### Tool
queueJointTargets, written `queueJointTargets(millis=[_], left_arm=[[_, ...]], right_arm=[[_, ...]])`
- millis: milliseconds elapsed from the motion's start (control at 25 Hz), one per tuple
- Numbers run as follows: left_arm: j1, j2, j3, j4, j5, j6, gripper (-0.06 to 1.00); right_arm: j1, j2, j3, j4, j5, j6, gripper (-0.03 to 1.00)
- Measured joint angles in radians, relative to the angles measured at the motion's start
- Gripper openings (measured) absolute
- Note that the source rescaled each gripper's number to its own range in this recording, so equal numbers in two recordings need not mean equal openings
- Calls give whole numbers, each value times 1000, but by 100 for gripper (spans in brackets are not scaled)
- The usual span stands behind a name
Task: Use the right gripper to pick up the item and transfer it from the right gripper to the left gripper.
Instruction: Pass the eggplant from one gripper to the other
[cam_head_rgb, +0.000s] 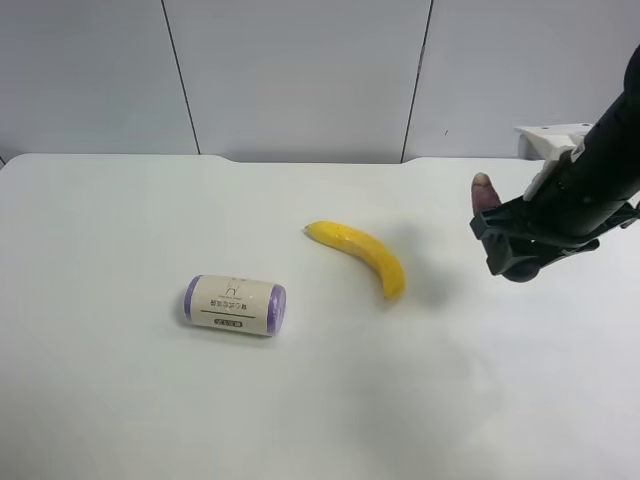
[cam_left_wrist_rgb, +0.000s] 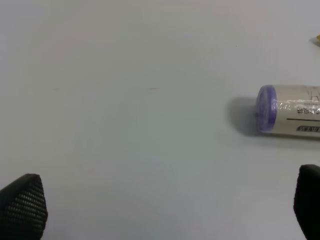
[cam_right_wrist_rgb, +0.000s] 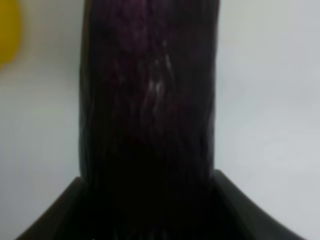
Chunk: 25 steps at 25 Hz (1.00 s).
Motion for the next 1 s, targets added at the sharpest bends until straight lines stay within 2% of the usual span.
queueJointTargets(millis=[240,760,1000], left_arm=[[0,0,0,0,0,0,100],[0,0,0,-5,0,9,100],[0,14,0,-60,4,101,100]], right_arm=[[138,0,-21,2,43,-34,0],[453,3,-265,0,174,-130,0],[509,53,-342,27,259,-167,0]])
